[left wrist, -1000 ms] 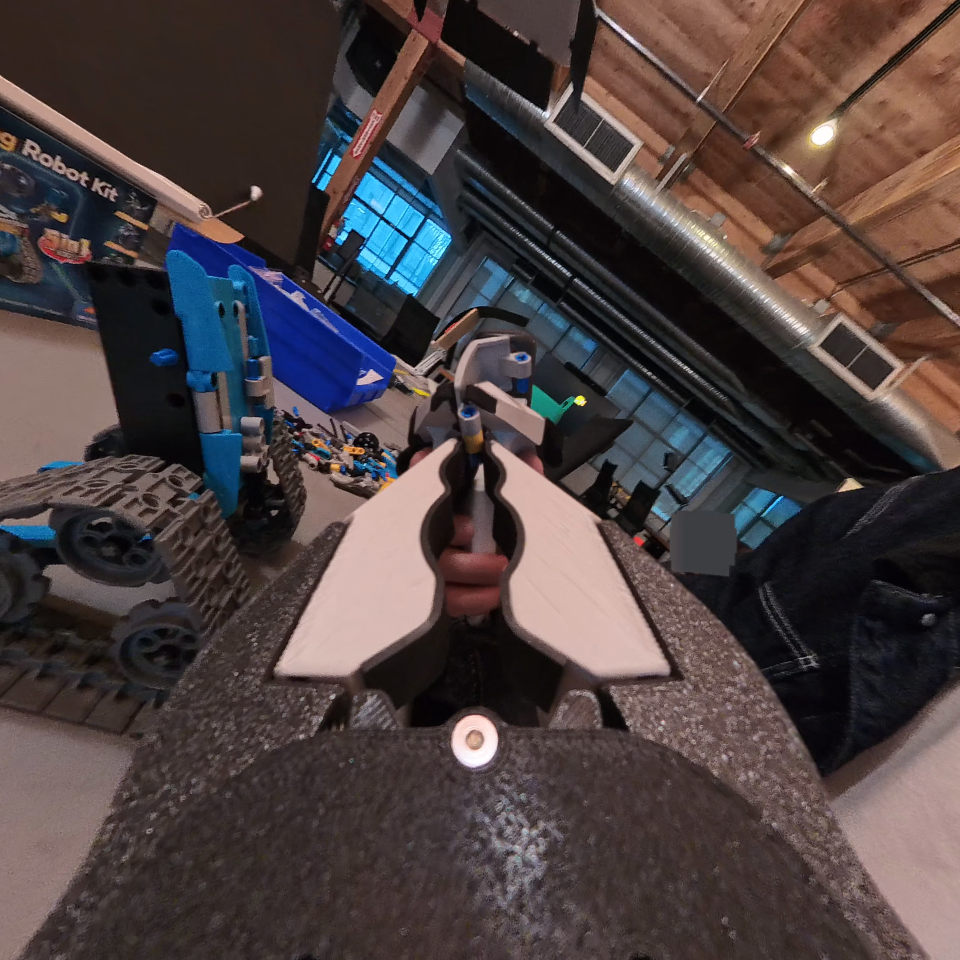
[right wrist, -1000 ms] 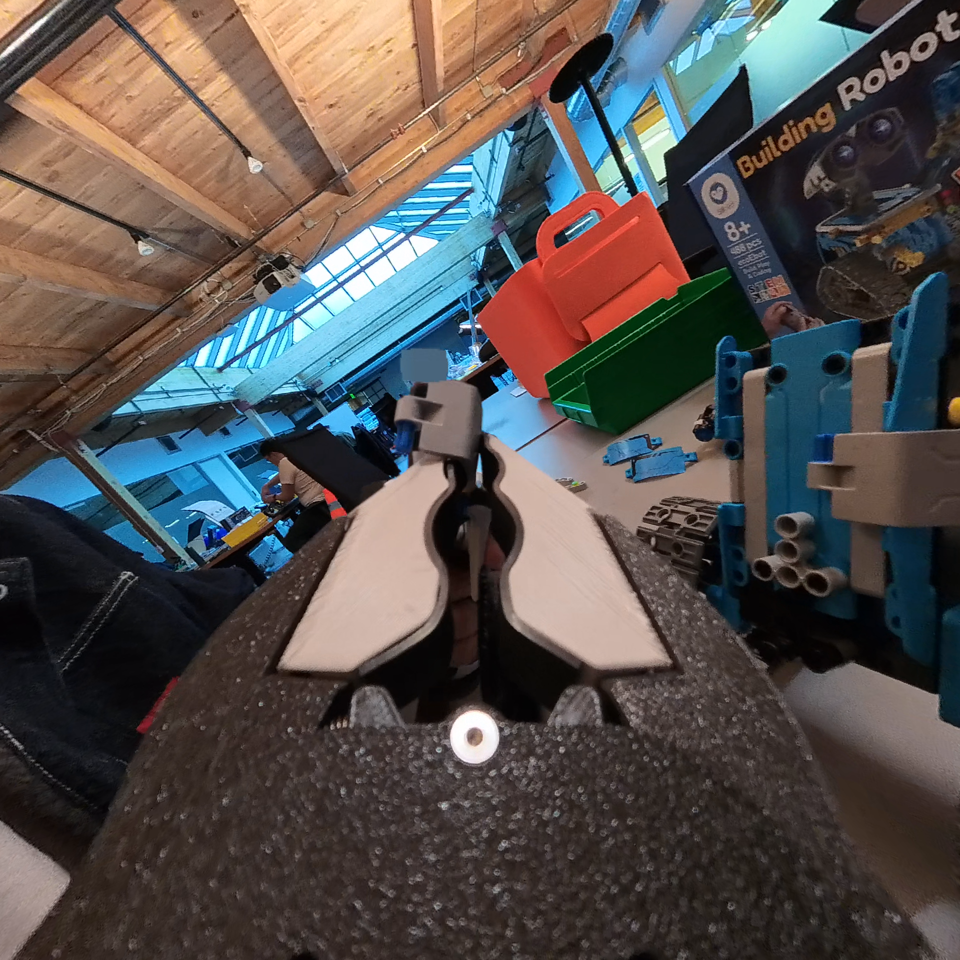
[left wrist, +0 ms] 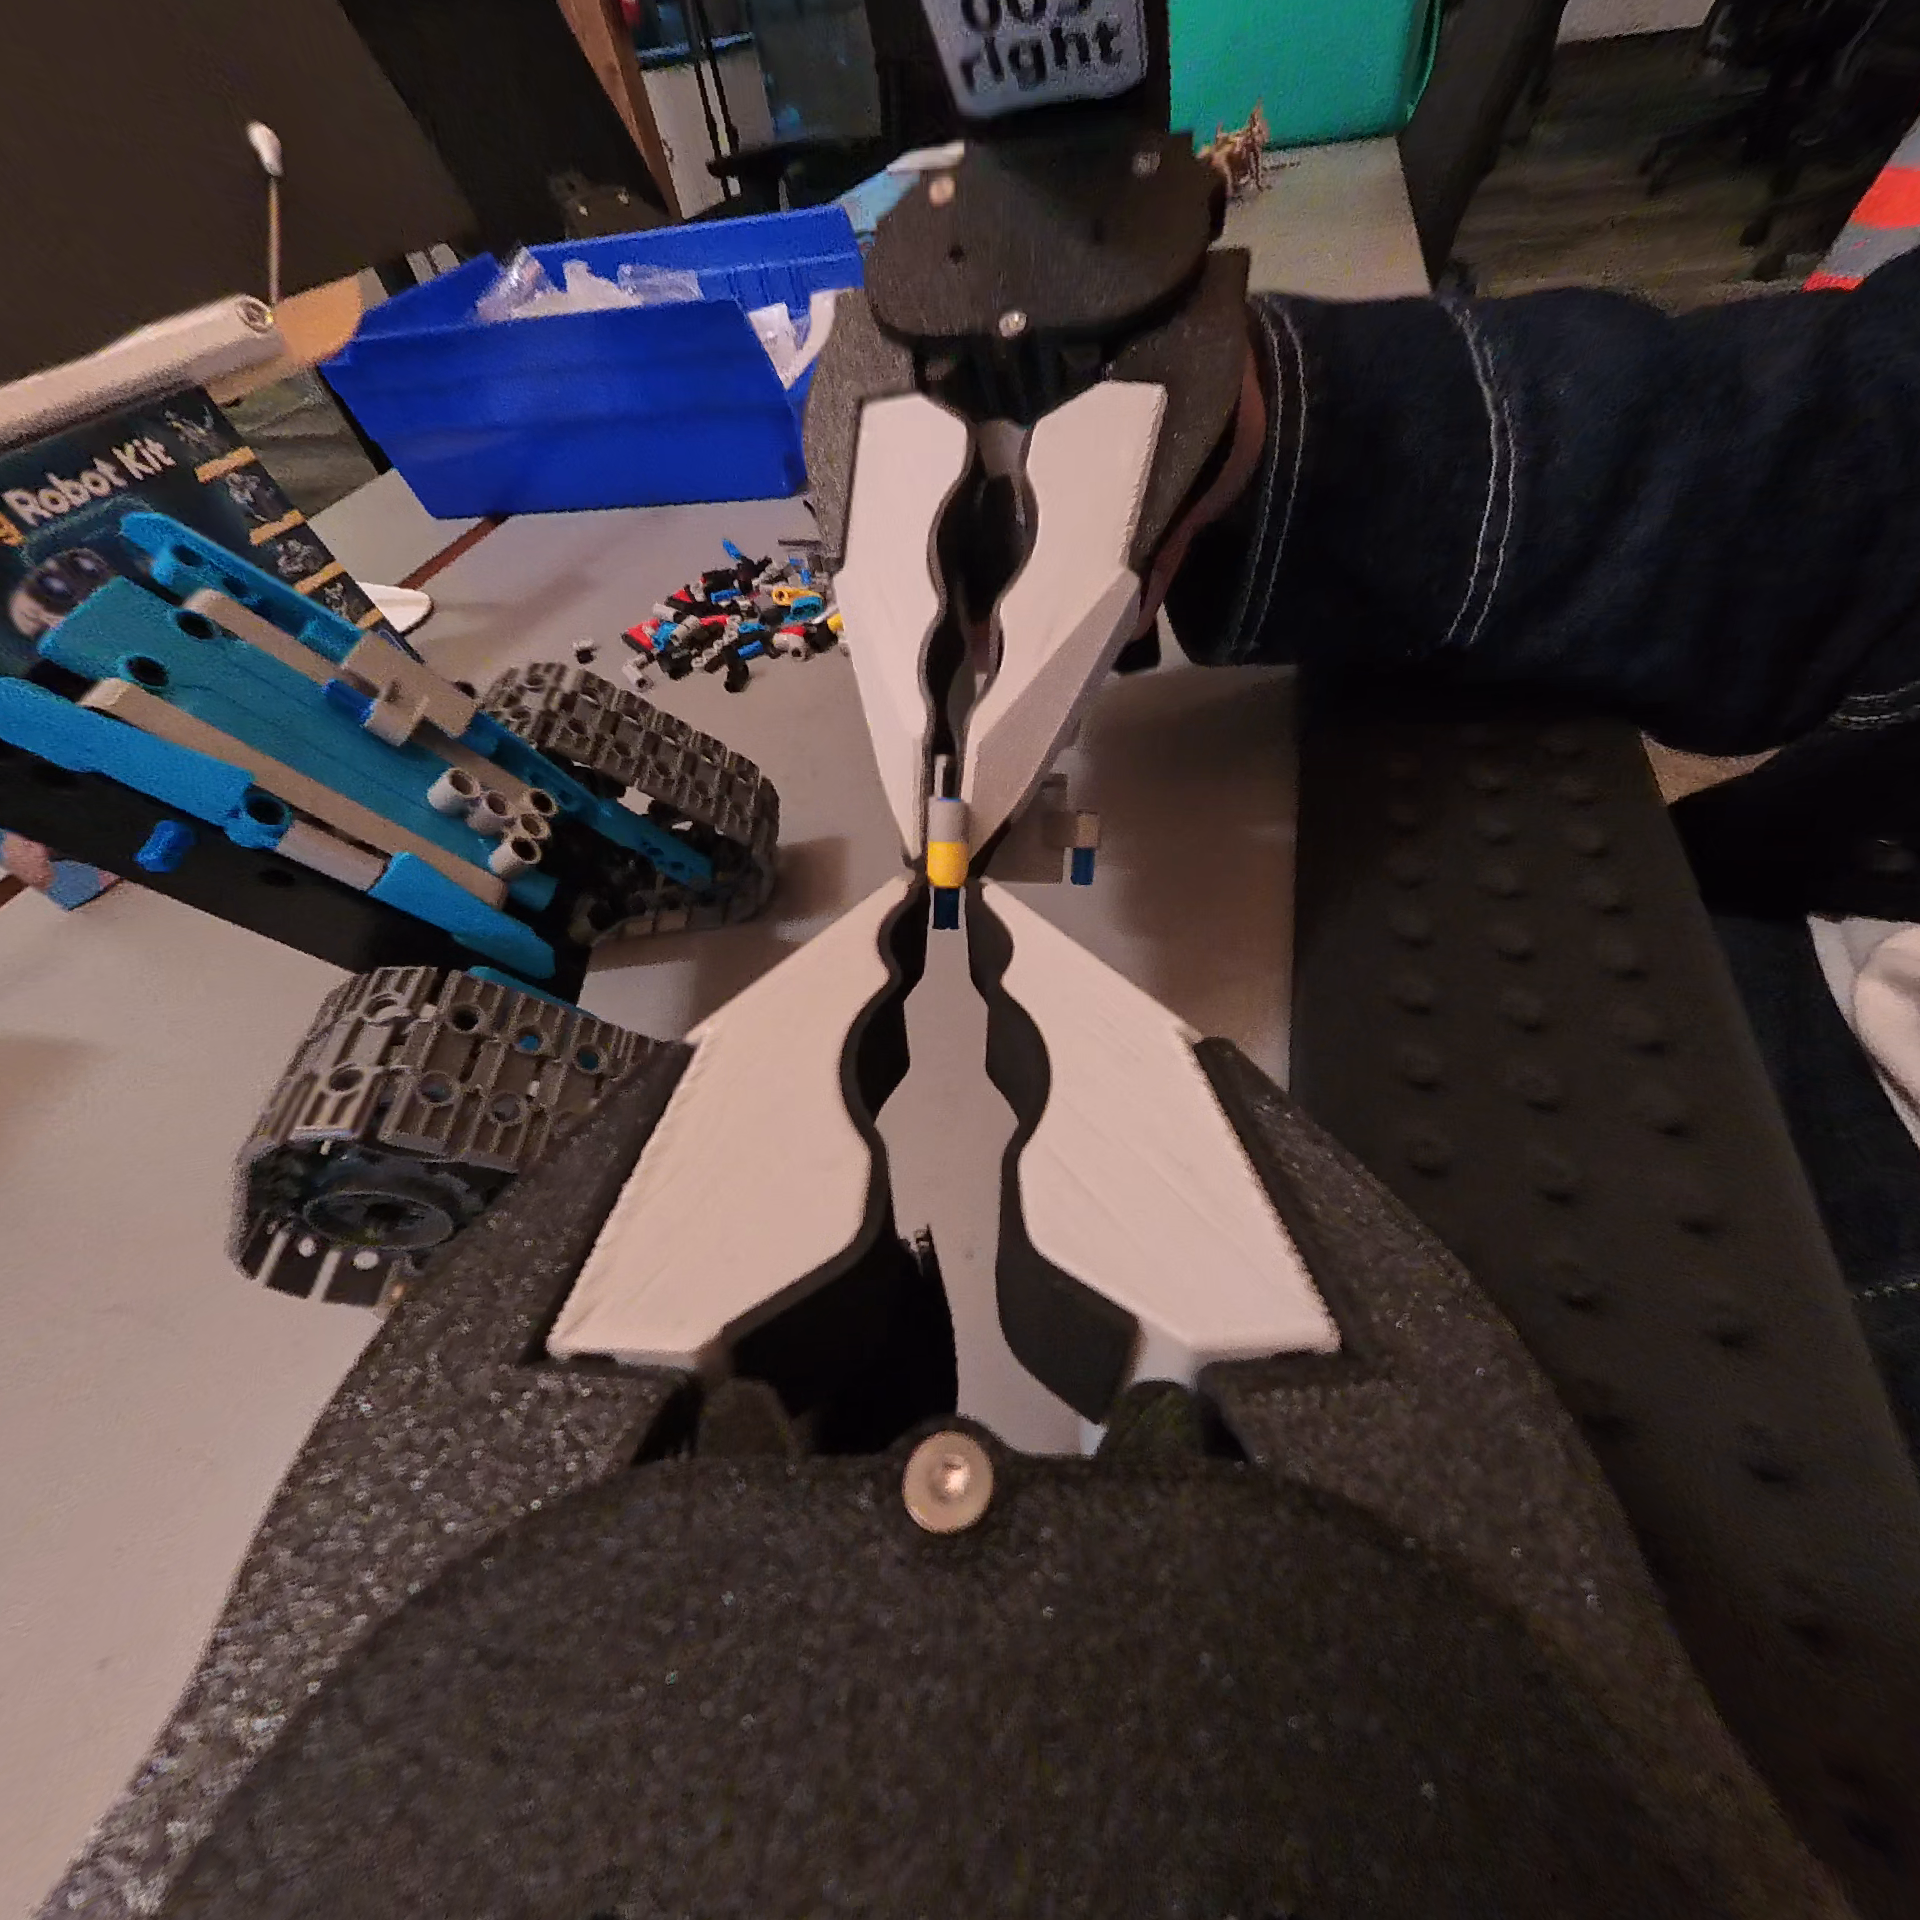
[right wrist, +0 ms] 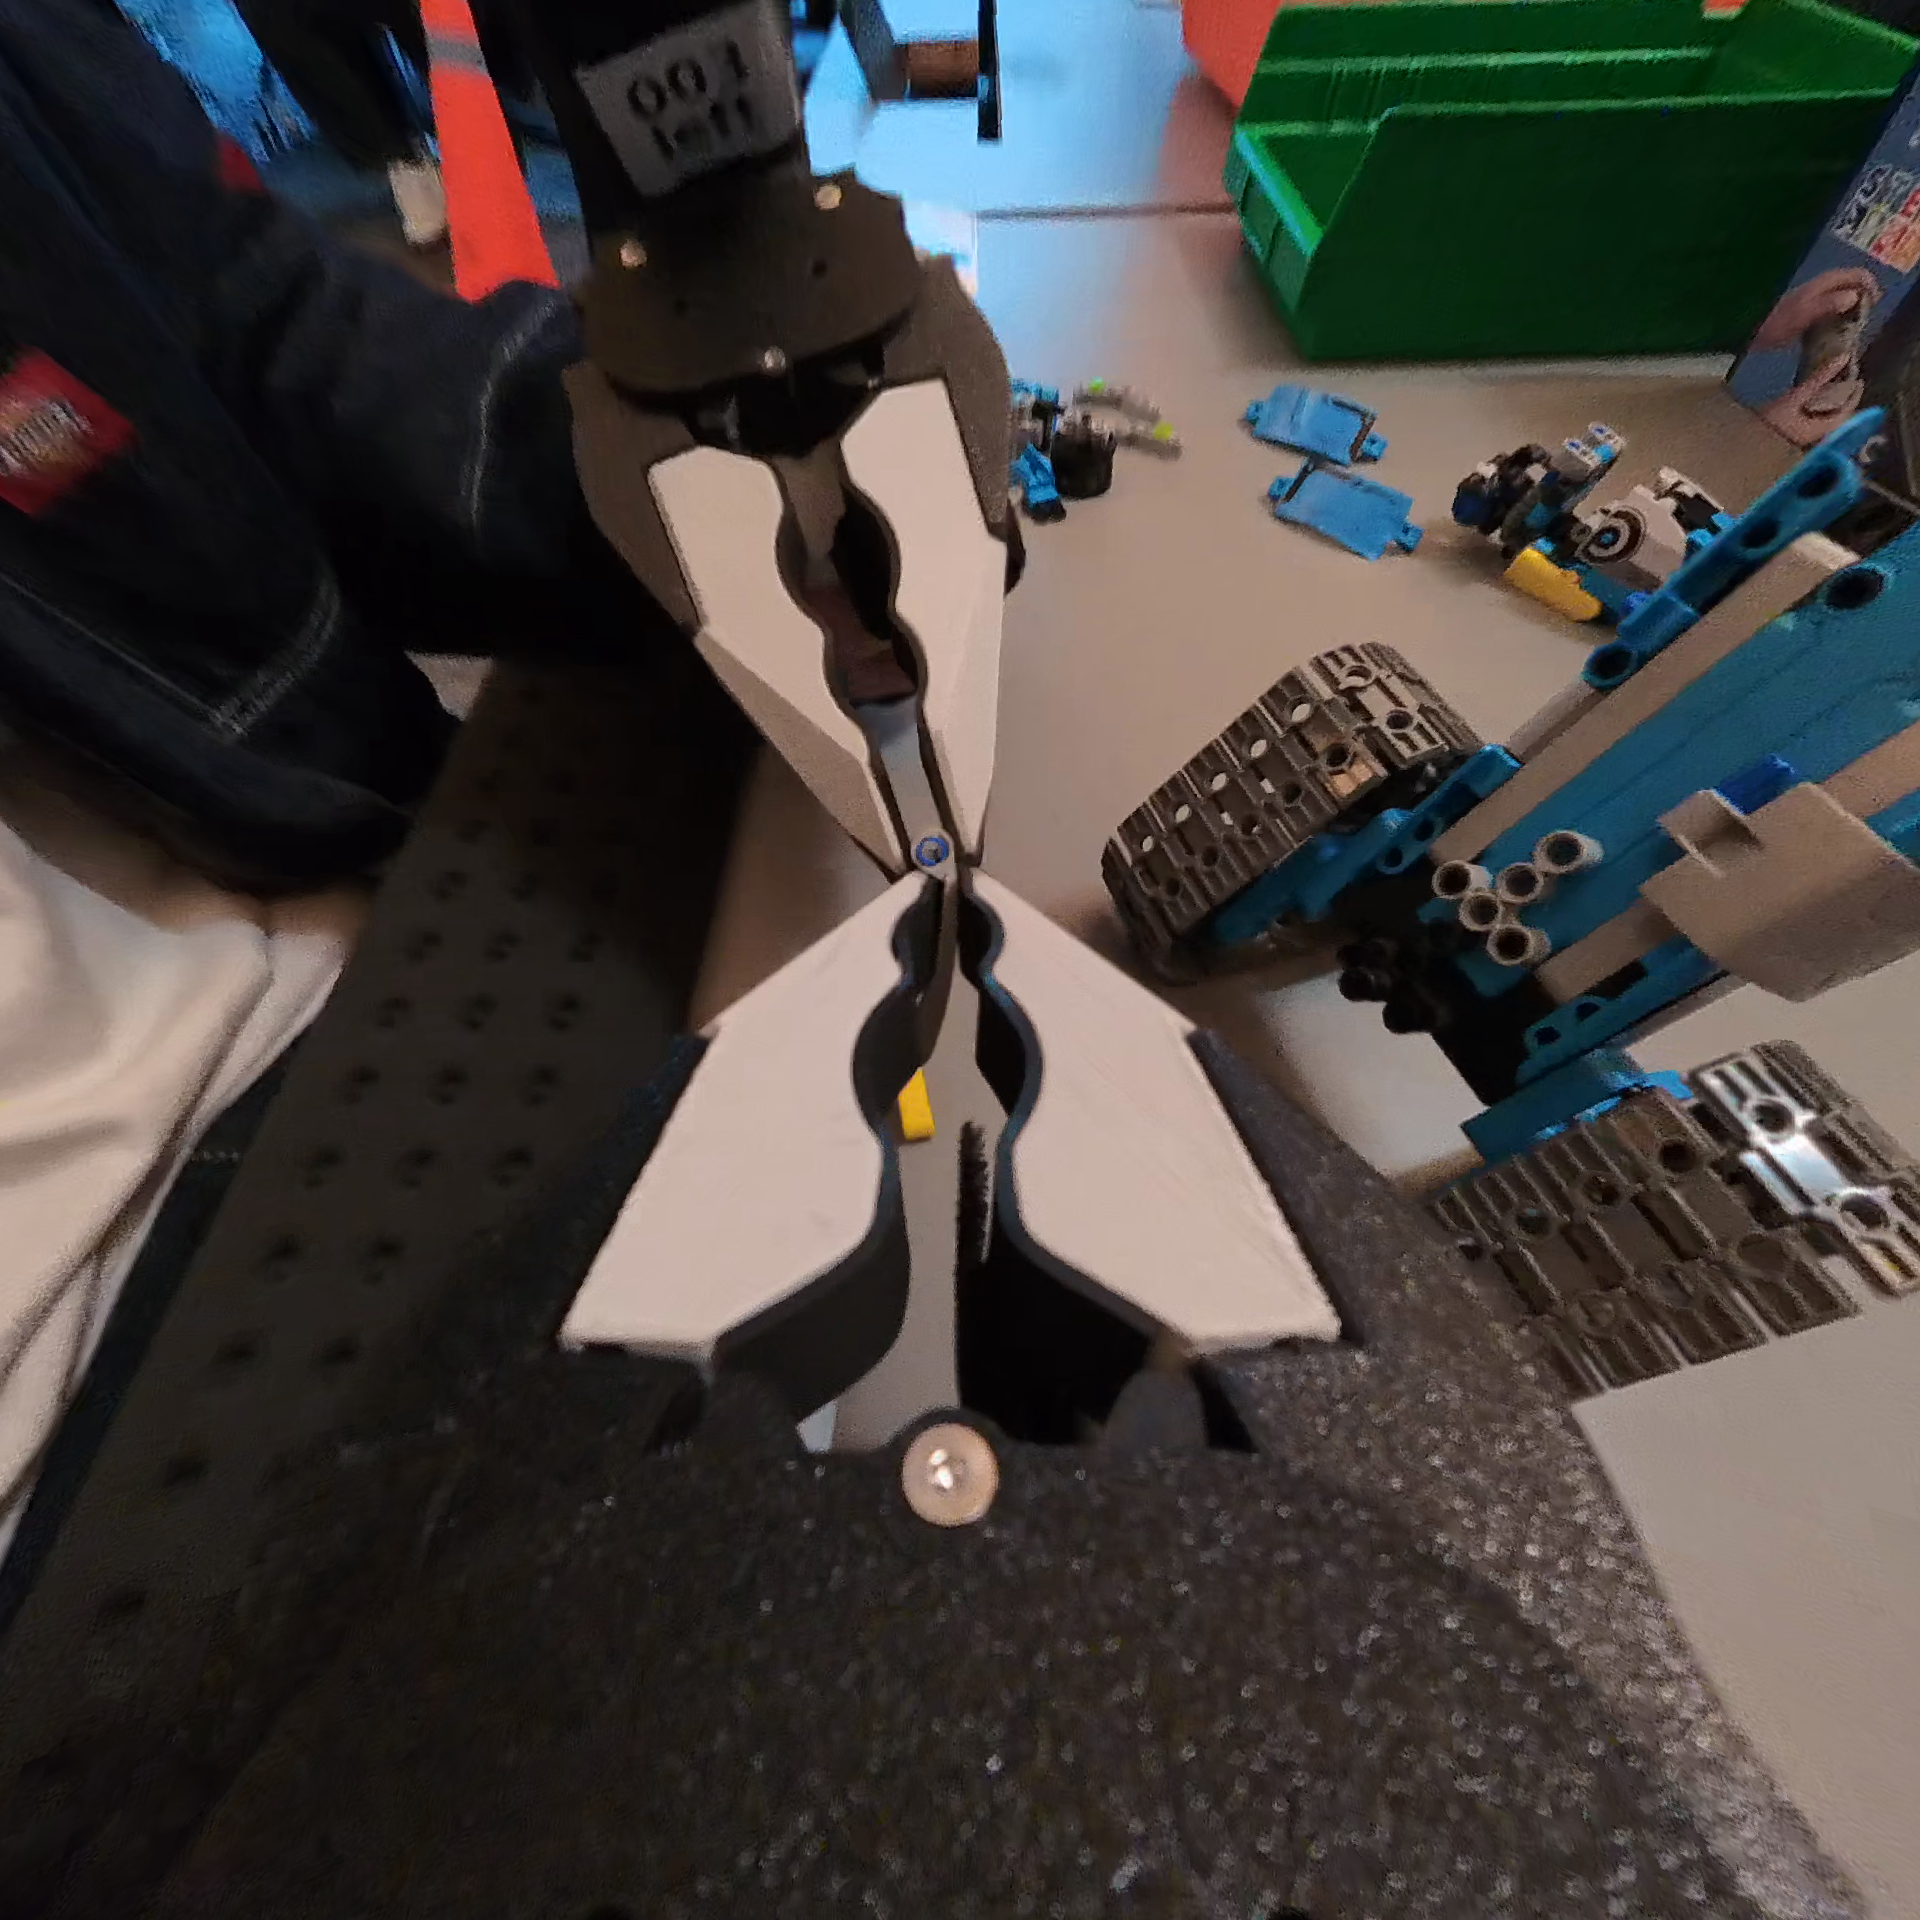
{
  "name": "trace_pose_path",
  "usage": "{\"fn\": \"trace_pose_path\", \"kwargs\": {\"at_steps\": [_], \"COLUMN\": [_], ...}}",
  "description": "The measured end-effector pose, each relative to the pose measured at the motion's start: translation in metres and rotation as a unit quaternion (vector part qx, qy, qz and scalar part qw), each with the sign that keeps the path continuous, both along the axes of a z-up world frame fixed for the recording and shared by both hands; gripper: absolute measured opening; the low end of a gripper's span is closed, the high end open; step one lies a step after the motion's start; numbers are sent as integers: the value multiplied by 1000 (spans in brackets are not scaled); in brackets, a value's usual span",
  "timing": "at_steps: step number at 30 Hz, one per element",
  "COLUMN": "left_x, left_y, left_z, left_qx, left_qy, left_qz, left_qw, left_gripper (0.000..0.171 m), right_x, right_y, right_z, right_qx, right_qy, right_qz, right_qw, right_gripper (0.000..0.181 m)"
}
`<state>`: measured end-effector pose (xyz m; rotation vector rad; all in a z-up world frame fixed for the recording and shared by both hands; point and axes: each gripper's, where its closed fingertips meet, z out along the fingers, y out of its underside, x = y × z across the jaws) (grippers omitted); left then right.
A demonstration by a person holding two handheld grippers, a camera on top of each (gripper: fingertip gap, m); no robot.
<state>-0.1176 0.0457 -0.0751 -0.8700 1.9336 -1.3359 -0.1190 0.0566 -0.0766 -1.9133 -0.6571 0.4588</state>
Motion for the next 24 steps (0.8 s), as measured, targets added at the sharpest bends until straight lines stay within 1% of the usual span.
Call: {"fn": "trace_pose_path", "kwargs": {"at_steps": [4, 7, 12, 16, 17, 19, 20, 22, 24], "left_x": [-1, -3, -4, -3, -2, 1, 3, 3, 0], "left_y": [0, -2, -2, -1, 0, 6, 8, 6, 1], "left_z": [17, 25, 26, 24, 21, 13, 9, 5, 1], "left_qx": [7, -6, -12, 1, 7, 27, 35, 35, 16], "left_qy": [-63, -81, -77, -72, -68, -54, -47, -33, -12], "left_qz": [15, 11, 6, 9, 12, 29, 34, 28, 8], "left_qw": [998, 997, 997, 997, 998, 998, 998, 998, 1000], "left_gripper": [7, 9, 8, 6, 6, 6, 5, 6, 6], "right_x": [-1, -5, -7, -5, -3, 1, 2, 1, -3], "right_y": [0, -1, -1, 0, 0, -1, -2, -2, -3], "right_z": [17, 23, 21, 19, 17, 17, 18, 17, 6], "right_qx": [16, 27, 21, 21, 23, 32, 35, 36, 29], "right_qy": [81, 98, 100, 91, 79, 65, 68, 62, 25], "right_qz": [3, 8, 10, 5, 0, -7, -7, -4, 6], "right_qw": [997, 995, 995, 996, 997, 997, 997, 997, 999], "right_gripper": [0, 0, 0, 1, 2, 16, 19, 19, 12]}}
